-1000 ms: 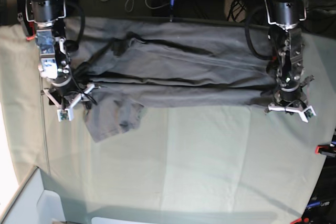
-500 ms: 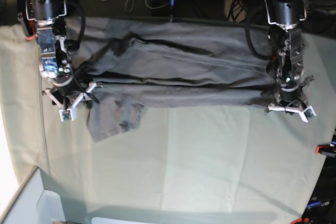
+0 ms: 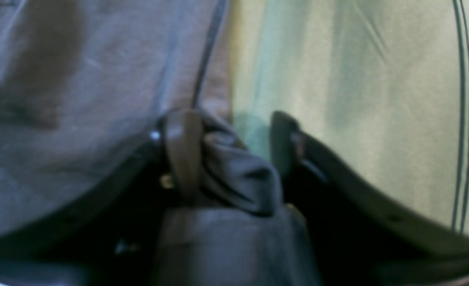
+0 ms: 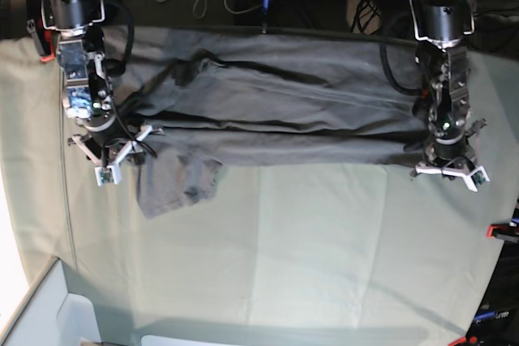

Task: Layout the t-shirt on the table in an organized manner, then fold the t-shirt properly
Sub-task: 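Regrasp the folded shirt corner with the right gripper, then pull the folded shirt back toward the robot with both grippers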

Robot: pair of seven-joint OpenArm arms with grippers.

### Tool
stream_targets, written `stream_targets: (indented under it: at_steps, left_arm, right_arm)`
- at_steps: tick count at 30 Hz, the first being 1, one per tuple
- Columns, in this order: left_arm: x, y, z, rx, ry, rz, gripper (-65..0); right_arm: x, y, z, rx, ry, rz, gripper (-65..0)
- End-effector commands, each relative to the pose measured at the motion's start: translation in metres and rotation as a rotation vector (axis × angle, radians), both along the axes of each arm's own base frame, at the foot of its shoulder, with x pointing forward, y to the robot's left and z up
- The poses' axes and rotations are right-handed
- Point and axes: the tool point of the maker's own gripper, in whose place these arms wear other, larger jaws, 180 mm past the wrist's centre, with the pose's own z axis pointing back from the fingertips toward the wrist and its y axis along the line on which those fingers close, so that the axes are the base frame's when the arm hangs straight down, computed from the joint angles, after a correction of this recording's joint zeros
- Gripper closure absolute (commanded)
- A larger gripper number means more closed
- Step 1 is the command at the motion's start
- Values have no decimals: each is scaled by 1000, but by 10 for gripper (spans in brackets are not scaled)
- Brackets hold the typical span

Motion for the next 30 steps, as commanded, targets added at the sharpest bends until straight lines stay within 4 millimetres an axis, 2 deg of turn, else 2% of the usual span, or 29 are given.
stream_targets:
  at_steps: [1,4,7,9,14,17,21,23,30]
  left_arm:
    - [12,8,19,36,-52,1,0]
    - [12,8,19,36,-52,1,0]
    - [12,7,19,34,-52,1,0]
    - [13,7,21,36,-58,0,0]
    - [14,6,23,35,-64,0,0]
    - [22,6,34,39,-93,-1,0]
    - [25,6,40,42,-108,-2,0]
    - [26,6,43,44,-117,-3,0]
    - [37,3,82,70,-218,-19,0]
  right_arm:
    - [10,0,12,-2,-43,19,-160]
    - [10,1,12,0,-43,19,0]
    - [14,0,17,2,-55,16,0]
    - [20,-1,29,-2,-90,20,0]
    - [40,-6,81,-16,-230,24,0]
    - [42,-5,102,2,-280,62,0]
    - [44,-6,120,5,-325,66,0]
    - [38,-10,119,-1,-308,54,0]
    - [30,-1,141,-12,-360,80,0]
